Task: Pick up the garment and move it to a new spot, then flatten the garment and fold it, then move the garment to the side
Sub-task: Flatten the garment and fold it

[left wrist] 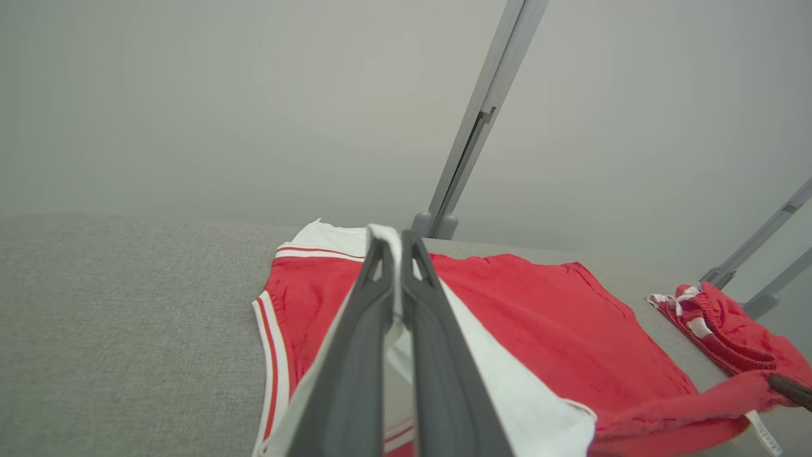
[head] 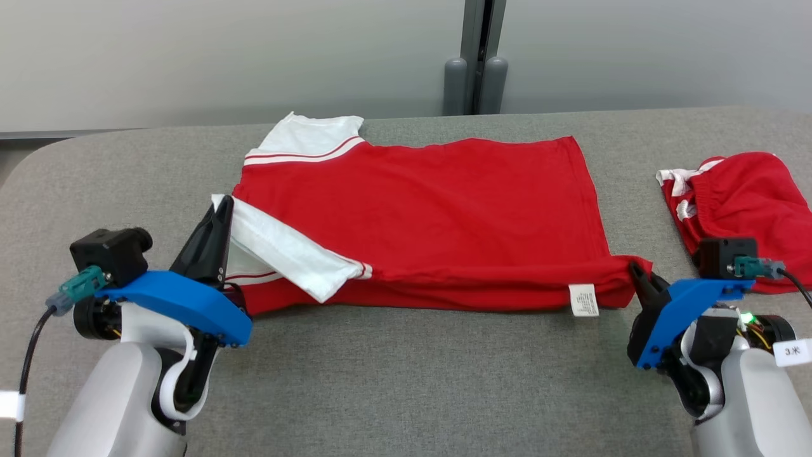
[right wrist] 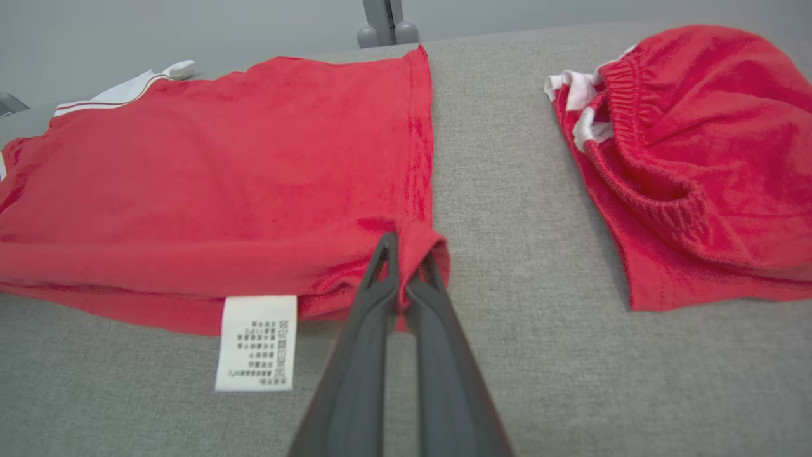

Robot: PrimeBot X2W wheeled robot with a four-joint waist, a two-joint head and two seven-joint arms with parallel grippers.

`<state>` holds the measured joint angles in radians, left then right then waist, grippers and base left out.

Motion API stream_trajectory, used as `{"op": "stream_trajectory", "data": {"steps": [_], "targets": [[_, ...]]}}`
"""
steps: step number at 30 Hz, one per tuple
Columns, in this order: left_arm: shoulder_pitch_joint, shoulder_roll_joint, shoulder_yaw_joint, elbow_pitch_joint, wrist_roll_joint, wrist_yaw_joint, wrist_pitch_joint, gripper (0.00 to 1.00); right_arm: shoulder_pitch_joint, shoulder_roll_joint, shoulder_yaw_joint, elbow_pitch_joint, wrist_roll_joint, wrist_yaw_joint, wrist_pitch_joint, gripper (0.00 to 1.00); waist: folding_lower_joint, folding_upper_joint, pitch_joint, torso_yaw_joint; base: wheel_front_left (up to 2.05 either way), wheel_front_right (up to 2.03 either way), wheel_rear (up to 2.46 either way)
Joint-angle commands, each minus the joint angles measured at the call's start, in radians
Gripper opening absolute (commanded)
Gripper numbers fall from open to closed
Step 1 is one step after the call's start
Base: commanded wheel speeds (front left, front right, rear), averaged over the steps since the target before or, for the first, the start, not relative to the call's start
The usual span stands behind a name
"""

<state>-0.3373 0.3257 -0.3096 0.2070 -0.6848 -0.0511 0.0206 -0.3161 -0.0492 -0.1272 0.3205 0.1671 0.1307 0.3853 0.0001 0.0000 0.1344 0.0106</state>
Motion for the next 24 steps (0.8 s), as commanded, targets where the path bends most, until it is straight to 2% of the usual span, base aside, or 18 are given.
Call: {"op": "stream_trajectory", "data": {"steps": [1,9,21,24], "targets": [[-0.031,-0.005,-0.001,0.03,0.008,-0.004,-0.008,0.0,-0.035,-0.002,-0.005,0.024,-0.007,0.0,-0.01,0.0,-0.0001,0.0,0.003,-0.003,0.0,0.0,0.0],[-0.145,-0.029,-0.024,0.222,0.023,-0.034,-0.051,0.0,-0.177,-0.002,-0.01,0.212,-0.025,0.0,-0.07,0.0,-0.0001,0.0,0.027,-0.015,0.0,0.0,0.0],[-0.243,-0.059,-0.054,0.387,0.023,-0.06,-0.108,0.0,-0.313,-0.002,0.005,0.443,-0.02,0.0,-0.184,0.0,-0.0001,0.0,0.057,-0.012,0.0,0.0,0.0],[-0.268,-0.07,-0.068,0.427,0.027,-0.065,-0.126,0.0,-0.342,-0.002,0.016,0.498,-0.015,0.0,-0.216,0.22,-0.0001,0.0,0.063,-0.011,0.0,0.0,0.0]]}}
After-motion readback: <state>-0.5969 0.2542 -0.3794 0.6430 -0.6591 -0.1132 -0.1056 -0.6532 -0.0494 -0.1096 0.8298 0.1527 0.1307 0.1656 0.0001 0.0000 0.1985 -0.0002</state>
